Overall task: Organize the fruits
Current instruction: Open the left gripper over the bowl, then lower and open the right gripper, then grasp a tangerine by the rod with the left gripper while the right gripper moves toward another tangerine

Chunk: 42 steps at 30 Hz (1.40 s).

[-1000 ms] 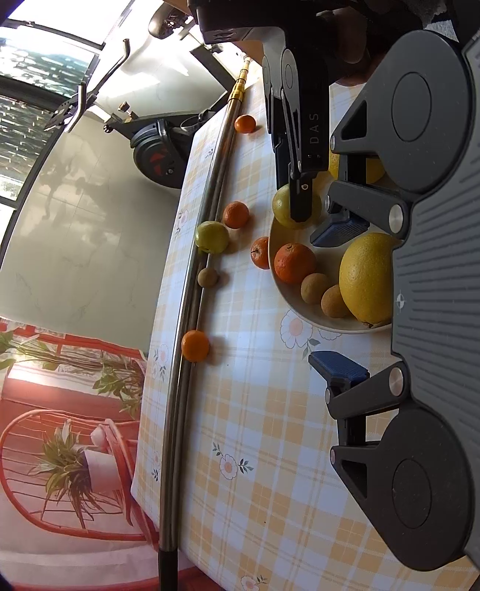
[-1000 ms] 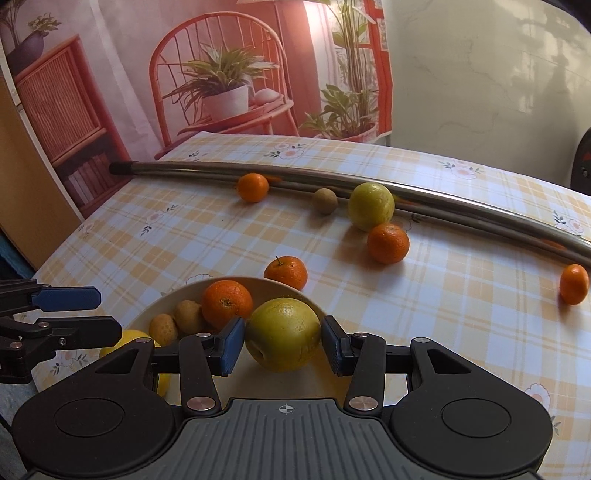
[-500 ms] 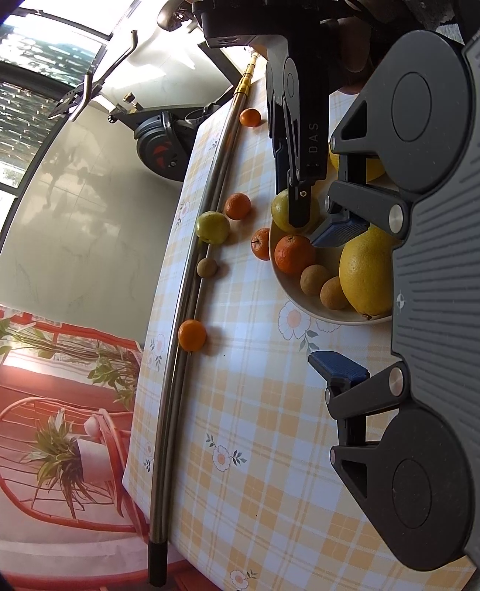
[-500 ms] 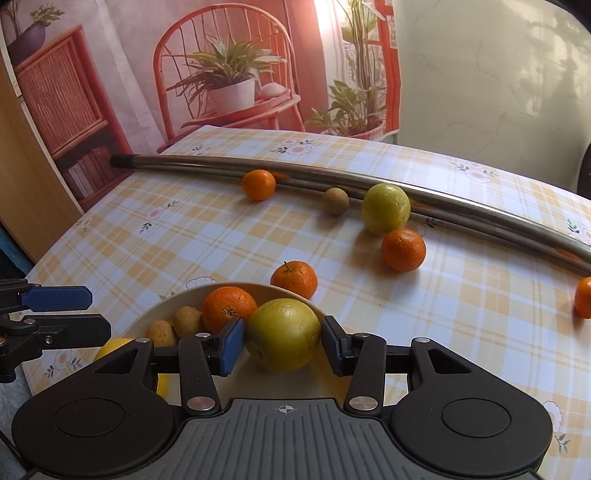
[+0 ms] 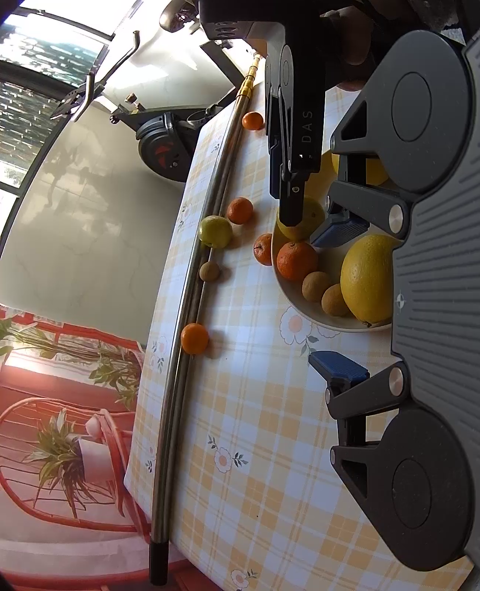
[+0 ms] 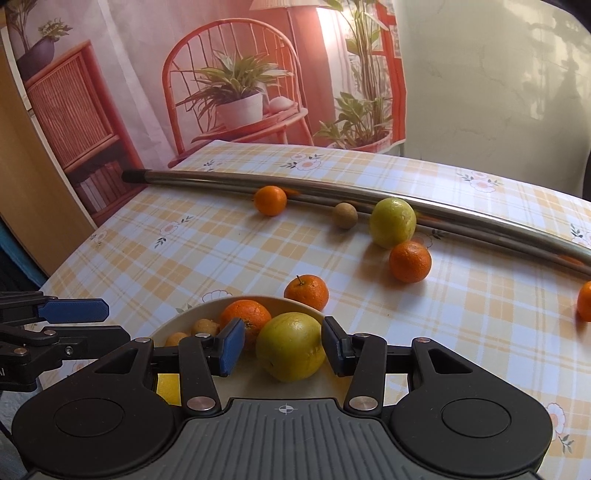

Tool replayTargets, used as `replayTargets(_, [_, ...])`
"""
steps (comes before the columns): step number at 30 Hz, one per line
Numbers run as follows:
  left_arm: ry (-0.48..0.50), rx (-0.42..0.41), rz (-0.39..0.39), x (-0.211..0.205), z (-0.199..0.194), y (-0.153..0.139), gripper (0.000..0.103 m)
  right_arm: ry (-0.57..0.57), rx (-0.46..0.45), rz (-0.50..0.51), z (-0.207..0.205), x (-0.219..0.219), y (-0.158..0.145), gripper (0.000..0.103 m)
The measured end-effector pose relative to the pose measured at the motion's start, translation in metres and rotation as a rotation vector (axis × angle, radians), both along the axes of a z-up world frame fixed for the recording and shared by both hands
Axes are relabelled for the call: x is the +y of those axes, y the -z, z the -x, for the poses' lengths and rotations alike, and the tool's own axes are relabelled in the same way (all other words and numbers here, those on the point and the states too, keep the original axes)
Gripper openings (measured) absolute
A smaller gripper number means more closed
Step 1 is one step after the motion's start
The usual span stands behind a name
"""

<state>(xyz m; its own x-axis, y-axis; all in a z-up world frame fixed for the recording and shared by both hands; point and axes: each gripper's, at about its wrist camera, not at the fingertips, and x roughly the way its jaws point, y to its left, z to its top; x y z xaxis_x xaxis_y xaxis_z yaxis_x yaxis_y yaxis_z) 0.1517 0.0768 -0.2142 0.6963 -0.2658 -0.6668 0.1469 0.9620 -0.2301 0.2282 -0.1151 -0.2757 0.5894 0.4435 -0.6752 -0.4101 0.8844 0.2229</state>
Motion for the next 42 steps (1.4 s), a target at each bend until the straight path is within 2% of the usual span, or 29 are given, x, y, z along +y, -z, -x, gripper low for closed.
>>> replayTargets(12, [-0.036,-0.009,-0.02,0.009,-0.009,-0.006,0.064,0.043,-0.023,-0.031,0.004,-0.013,-0.011,0.043])
replayTargets(21, [-0.075,-0.039,-0.05,0.024,-0.037,-0.021,0.064,0.075,-0.027,-0.041,0.003,-0.02,-0.015,0.043])
replayTargets(25, [-0.074,-0.043,-0.038,0.026,-0.053,-0.027,0.064,0.105,-0.034,-0.045,0.003,-0.029,-0.015,0.043])
replayTargets(34, [-0.053,-0.066,-0.039,0.011,-0.092,-0.035,0.064,0.231,-0.045,-0.039,0.005,-0.077,-0.012,0.043])
replayTargets(42, [-0.062,-0.022,0.011,-0.003,-0.14,-0.026,0.063,0.368,-0.047,-0.069,-0.001,-0.122,-0.003,0.043])
